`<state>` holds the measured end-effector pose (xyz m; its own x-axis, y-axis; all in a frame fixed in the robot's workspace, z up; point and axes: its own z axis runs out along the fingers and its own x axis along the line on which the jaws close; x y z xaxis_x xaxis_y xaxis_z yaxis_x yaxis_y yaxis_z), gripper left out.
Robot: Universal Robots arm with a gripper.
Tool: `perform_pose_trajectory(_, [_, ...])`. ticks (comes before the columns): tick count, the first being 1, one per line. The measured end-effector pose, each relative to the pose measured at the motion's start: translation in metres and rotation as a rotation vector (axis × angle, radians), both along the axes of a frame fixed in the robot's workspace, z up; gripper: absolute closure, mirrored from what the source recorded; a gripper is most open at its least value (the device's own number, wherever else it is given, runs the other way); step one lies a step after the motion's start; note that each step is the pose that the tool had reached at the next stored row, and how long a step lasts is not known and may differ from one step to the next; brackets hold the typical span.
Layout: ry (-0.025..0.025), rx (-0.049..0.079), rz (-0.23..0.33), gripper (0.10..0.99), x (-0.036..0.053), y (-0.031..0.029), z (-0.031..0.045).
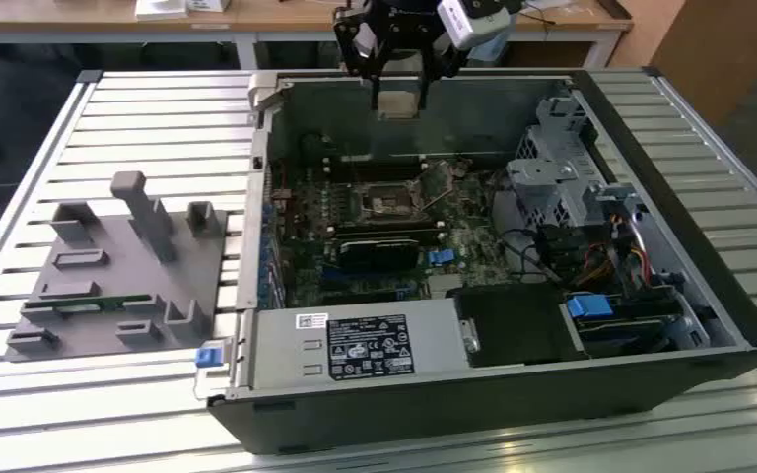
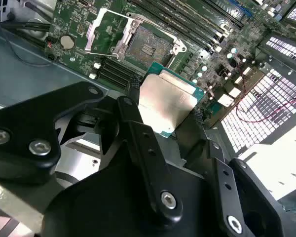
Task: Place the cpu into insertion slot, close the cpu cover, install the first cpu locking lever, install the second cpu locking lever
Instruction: 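Place the cpu into insertion slot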
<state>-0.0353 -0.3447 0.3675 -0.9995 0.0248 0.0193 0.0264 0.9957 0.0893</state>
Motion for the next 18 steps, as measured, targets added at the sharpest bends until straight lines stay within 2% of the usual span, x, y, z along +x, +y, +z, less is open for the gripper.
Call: perform_pose_trajectory(18, [0.0001, 0.0, -0.023, 0.549, 0.0, 0.0, 0.0])
